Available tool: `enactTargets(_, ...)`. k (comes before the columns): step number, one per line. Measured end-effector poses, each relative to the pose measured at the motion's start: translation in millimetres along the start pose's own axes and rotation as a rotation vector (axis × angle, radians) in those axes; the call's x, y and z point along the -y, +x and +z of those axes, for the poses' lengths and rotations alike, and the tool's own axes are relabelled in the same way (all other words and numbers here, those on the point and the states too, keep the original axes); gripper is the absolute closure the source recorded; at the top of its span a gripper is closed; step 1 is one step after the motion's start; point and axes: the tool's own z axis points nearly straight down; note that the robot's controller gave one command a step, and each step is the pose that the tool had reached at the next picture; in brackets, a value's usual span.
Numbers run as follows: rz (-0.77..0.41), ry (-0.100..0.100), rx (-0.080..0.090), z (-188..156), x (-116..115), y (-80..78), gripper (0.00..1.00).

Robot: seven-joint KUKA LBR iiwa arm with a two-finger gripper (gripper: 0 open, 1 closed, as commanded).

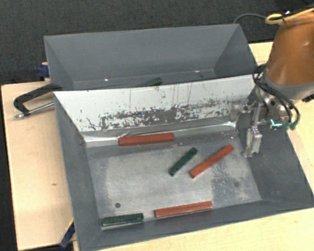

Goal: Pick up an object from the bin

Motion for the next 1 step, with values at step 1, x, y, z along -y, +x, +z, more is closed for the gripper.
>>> enactTargets(1,-0.002,0.001,0.008,-4.2,-0.3,-1.9,0.00)
